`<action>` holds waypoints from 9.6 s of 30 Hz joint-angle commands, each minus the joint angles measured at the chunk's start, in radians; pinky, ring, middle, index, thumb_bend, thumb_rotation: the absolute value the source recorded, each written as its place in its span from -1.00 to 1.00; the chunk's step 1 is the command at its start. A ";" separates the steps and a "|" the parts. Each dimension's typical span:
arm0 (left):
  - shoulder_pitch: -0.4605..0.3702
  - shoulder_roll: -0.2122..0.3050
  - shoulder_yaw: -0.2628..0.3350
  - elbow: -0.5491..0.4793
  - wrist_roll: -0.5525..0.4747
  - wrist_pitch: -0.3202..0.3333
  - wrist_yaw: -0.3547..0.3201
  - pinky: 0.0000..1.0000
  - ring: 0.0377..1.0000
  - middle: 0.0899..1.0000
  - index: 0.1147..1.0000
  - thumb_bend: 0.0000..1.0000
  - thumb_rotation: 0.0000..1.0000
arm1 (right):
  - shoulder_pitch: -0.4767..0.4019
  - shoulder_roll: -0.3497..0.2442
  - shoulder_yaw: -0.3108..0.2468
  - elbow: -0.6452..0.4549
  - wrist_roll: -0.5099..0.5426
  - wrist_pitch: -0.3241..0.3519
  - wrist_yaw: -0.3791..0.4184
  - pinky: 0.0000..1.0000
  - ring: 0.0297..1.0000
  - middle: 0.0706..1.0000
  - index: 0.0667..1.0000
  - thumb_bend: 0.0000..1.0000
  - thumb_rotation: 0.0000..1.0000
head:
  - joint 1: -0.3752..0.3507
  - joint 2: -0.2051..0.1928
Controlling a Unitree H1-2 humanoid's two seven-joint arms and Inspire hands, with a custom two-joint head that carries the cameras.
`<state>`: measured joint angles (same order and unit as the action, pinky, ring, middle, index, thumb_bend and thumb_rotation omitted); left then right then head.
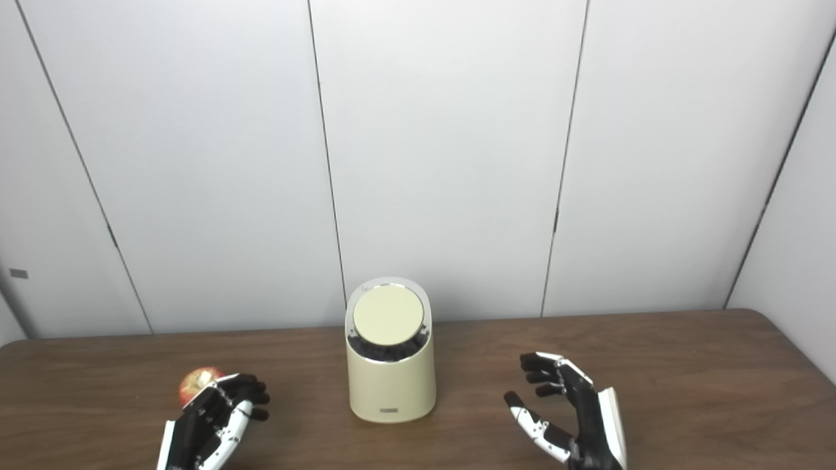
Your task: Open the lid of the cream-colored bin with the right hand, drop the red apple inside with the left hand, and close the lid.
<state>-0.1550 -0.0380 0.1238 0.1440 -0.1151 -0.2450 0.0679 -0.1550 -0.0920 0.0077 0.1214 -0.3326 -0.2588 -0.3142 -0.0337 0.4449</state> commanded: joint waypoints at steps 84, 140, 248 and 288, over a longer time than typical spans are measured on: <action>-0.011 -0.024 -0.022 0.056 0.039 -0.044 0.017 -0.02 0.09 0.07 0.00 -0.48 -0.80 | -0.494 -0.046 0.187 -0.325 -0.511 0.627 0.384 0.44 0.71 0.79 0.80 1.00 -0.11 | -0.010 -0.017; -0.020 -0.072 -0.038 0.057 0.083 -0.024 0.055 -0.05 0.06 0.05 -0.02 -0.48 -0.83 | -0.503 -0.107 0.261 -0.121 -0.568 0.667 0.387 0.65 0.80 0.73 0.78 0.92 0.24 | 0.001 -0.017; -0.036 -0.058 -0.046 0.104 0.102 -0.042 0.051 0.02 0.09 0.07 0.00 -0.49 -0.91 | -0.424 -0.113 0.305 -0.217 -0.605 0.559 0.293 0.86 0.95 0.95 1.00 1.00 0.87 | -0.012 -0.038; 0.007 -0.010 -0.033 0.038 0.090 -0.025 0.042 0.03 0.09 0.06 -0.01 -0.46 -0.81 | -0.008 -0.058 0.075 0.035 -0.325 -0.100 -0.316 -0.01 0.21 0.30 0.27 -0.25 -0.55 | -0.020 0.001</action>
<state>-0.1814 -0.0631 0.0886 0.1706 -0.0351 -0.2508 0.1138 -0.1912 -0.1613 0.0840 0.1204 -0.6574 -0.3191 -0.6028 -0.0522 0.4448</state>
